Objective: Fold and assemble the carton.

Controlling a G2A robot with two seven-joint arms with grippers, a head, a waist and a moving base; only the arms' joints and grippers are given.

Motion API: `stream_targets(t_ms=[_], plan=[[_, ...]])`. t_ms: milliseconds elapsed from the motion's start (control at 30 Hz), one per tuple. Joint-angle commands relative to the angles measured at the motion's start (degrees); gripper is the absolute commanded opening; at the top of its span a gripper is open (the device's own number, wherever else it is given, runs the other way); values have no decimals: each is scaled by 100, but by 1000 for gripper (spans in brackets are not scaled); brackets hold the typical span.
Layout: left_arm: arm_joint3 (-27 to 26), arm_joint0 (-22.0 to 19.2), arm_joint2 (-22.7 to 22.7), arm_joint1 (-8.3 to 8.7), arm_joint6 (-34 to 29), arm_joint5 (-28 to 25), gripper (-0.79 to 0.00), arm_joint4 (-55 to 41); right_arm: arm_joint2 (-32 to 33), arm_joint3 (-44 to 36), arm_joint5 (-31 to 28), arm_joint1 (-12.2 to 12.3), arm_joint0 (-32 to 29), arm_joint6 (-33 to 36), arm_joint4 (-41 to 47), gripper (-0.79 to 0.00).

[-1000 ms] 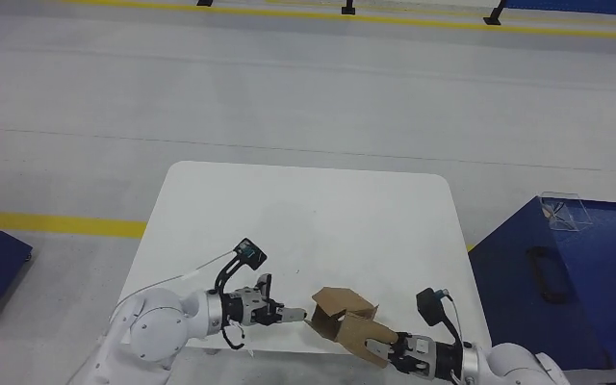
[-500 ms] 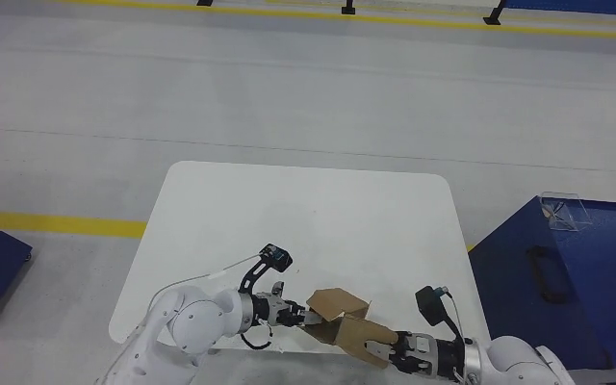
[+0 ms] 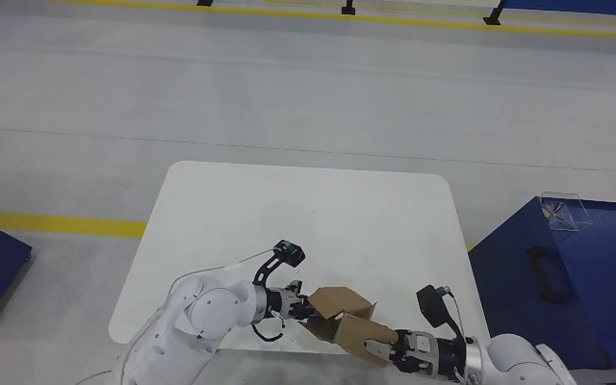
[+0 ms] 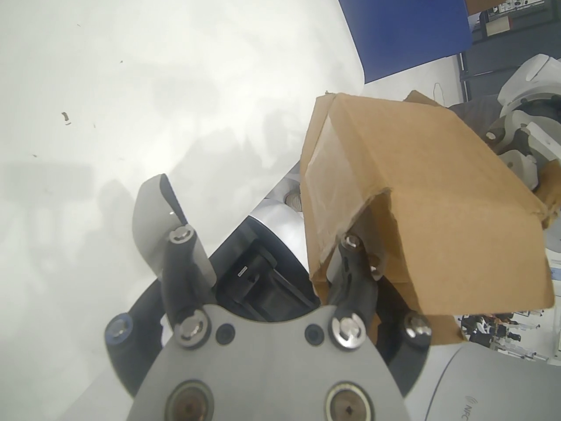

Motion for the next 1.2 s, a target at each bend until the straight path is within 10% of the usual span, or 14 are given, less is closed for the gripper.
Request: stream_targets(t_ms=[0,167,267,567,600,633,667,967,1167], plan=[[54,-60,99,-21,0,15,-206,-5,-6,23,-9,10,18,-7,30,-785],[132,-174,245,-61,96,-22,-456,-32,-63,43,-10,30,49,-23,5,-785],[179,-199,275,-71,121,-43,-785,-66,-95,69,-8,41,66,-52,-10,-785],[165,-156,292,-68,329,-202,-785,-31,-124,139,2,74,36,-149,117,-785],[152,-122,281,-66,384,-203,-785,-43,-124,139,2,74,36,-149,117,-548],[144,-97,273,-64,413,-239,-785,-79,-124,139,2,74,36,-149,117,-102],[150,-80,261,-61,443,-275,-785,-101,-124,139,2,74,36,-149,117,0],[56,-39,208,-52,690,-470,-785,-39,-96,148,35,74,49,-188,56,0],[694,-155,55,-132,450,79,-785,-1645,685,-228,612,13,-554,-1840,-1656,0]])
